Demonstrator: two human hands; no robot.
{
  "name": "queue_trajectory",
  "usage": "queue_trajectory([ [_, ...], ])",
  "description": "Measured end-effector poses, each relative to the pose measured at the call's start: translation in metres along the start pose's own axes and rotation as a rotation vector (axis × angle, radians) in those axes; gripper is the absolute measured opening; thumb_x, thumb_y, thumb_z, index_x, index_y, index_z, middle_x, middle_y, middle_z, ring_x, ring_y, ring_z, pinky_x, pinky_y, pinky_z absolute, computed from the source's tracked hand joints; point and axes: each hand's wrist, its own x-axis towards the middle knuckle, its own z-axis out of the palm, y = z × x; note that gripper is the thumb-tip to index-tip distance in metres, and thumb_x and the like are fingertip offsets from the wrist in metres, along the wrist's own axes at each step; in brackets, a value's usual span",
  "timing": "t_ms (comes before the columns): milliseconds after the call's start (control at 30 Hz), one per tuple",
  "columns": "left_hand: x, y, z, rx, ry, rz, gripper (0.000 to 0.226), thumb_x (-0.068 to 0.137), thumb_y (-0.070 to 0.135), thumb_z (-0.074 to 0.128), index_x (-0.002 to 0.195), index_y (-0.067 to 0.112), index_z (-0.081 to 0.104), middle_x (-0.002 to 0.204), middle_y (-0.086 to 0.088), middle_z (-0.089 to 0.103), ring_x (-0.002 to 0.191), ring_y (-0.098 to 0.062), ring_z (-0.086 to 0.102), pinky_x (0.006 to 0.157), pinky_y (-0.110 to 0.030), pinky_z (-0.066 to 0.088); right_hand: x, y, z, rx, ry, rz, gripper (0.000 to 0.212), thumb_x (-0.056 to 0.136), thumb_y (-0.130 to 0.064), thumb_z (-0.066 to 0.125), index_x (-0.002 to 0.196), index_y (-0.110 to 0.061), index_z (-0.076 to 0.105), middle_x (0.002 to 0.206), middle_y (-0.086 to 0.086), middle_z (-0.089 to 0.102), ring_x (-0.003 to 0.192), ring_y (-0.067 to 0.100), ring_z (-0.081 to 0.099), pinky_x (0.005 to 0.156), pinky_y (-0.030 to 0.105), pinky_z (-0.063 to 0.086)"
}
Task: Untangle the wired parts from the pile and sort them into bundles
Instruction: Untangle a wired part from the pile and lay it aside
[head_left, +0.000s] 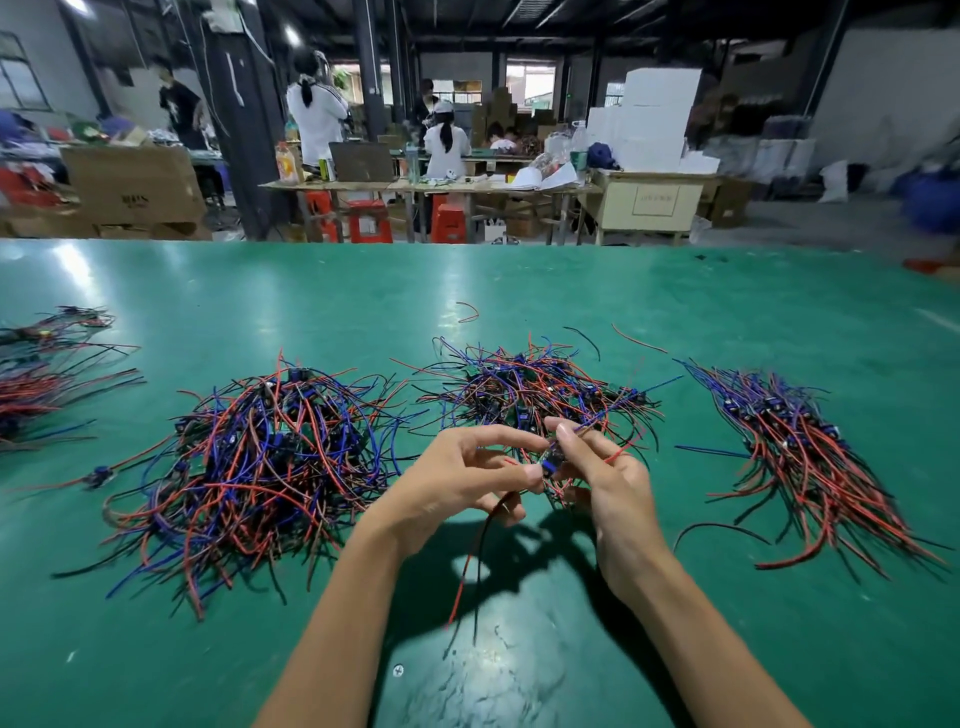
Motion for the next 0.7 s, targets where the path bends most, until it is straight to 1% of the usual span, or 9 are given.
queue_trajectory([
  [67, 0.001, -0.004, 0.000, 0.021, 0.005, -0.020, 0.026, 0.090, 0.016, 0.074, 0.116, 0.015, 0.072, 0.084, -0.010, 0.074, 0.060, -0.020, 0.064, 0.059, -0.027, 0.055, -0.001, -0.001, -0.002, -0.001, 0.017, -0.028, 0.018, 0.094, -0.022, 0.069, 0.103, -0.011, 0.079, 0.094, 0.009, 0.076, 0.084, 0.025, 0.066, 0.083, 0.036, 0.055],
  [167, 0.004, -0.008, 0.000, 0.036, 0.065, -0.035, 0.024, 0.091, 0.017, 0.073, 0.114, 0.011, 0.070, 0.080, -0.014, 0.072, 0.058, -0.019, 0.065, 0.056, -0.026, 0.055, 0.001, -0.002, -0.003, -0.044, 0.047, -0.123, 0.015, 0.092, -0.015, 0.071, 0.103, -0.006, 0.076, 0.092, -0.004, 0.078, 0.073, 0.005, 0.067, 0.070, 0.014, 0.052],
  [267, 0.010, -0.010, 0.004, 0.206, 0.263, 0.070, 0.017, 0.094, 0.024, 0.069, 0.109, 0.016, 0.075, 0.088, -0.006, 0.074, 0.074, -0.012, 0.068, 0.060, -0.018, 0.053, 0.004, -0.002, -0.010, -0.055, 0.073, -0.186, 0.016, 0.087, -0.010, 0.075, 0.104, -0.010, 0.075, 0.077, -0.005, 0.075, 0.062, -0.002, 0.061, 0.059, 0.007, 0.045],
  [333, 0.014, -0.011, 0.006, 0.272, 0.351, 0.135, 0.018, 0.094, 0.030, 0.068, 0.104, 0.019, 0.079, 0.101, 0.000, 0.075, 0.089, -0.014, 0.068, 0.068, -0.011, 0.051, 0.004, -0.002, -0.011, -0.083, 0.043, -0.224, 0.014, 0.086, -0.009, 0.076, 0.100, -0.010, 0.077, 0.076, -0.005, 0.075, 0.065, -0.002, 0.064, 0.063, 0.007, 0.047],
  [367, 0.015, -0.011, 0.009, 0.267, 0.339, 0.145, 0.018, 0.094, 0.030, 0.069, 0.102, 0.019, 0.079, 0.100, 0.001, 0.076, 0.091, -0.013, 0.069, 0.071, -0.010, 0.050, 0.003, -0.002, -0.010, -0.105, 0.026, -0.246, 0.011, 0.086, -0.009, 0.077, 0.097, -0.009, 0.078, 0.078, -0.005, 0.076, 0.068, -0.001, 0.066, 0.066, 0.009, 0.049],
  [467, 0.015, -0.013, 0.016, 0.194, 0.207, 0.112, 0.014, 0.094, 0.024, 0.069, 0.098, 0.015, 0.079, 0.084, 0.007, 0.077, 0.074, -0.002, 0.066, 0.069, -0.012, 0.049, 0.003, 0.000, -0.009, -0.167, 0.041, -0.288, 0.003, 0.084, -0.014, 0.079, 0.086, -0.011, 0.080, 0.083, -0.001, 0.078, 0.071, 0.004, 0.064, 0.069, 0.013, 0.050],
  [567, 0.017, -0.014, 0.019, 0.088, 0.206, 0.051, 0.012, 0.094, 0.017, 0.070, 0.099, 0.010, 0.078, 0.079, 0.003, 0.073, 0.066, -0.007, 0.061, 0.065, -0.019, 0.050, 0.006, 0.002, -0.013, -0.249, 0.085, -0.299, 0.015, 0.086, -0.029, 0.076, 0.089, -0.015, 0.082, 0.084, -0.004, 0.075, 0.069, 0.008, 0.053, 0.066, 0.016, 0.044],
  [633, 0.019, -0.014, 0.019, 0.014, 0.219, 0.012, 0.009, 0.093, 0.013, 0.070, 0.097, 0.011, 0.078, 0.078, 0.002, 0.073, 0.061, -0.010, 0.060, 0.062, -0.021, 0.051, 0.006, 0.000, -0.013, -0.279, 0.063, -0.297, 0.016, 0.094, -0.028, 0.069, 0.094, -0.017, 0.082, 0.097, -0.005, 0.077, 0.083, 0.009, 0.064, 0.079, 0.019, 0.048],
  [700, 0.019, -0.015, 0.021, -0.024, 0.211, -0.020, 0.010, 0.093, 0.010, 0.069, 0.097, 0.009, 0.079, 0.074, 0.003, 0.072, 0.056, -0.009, 0.058, 0.057, -0.019, 0.050, 0.005, 0.000, -0.012, -0.320, 0.041, -0.303, 0.019, 0.099, -0.018, 0.064, 0.090, -0.016, 0.081, 0.104, -0.003, 0.077, 0.100, 0.011, 0.069, 0.092, 0.027, 0.051],
])
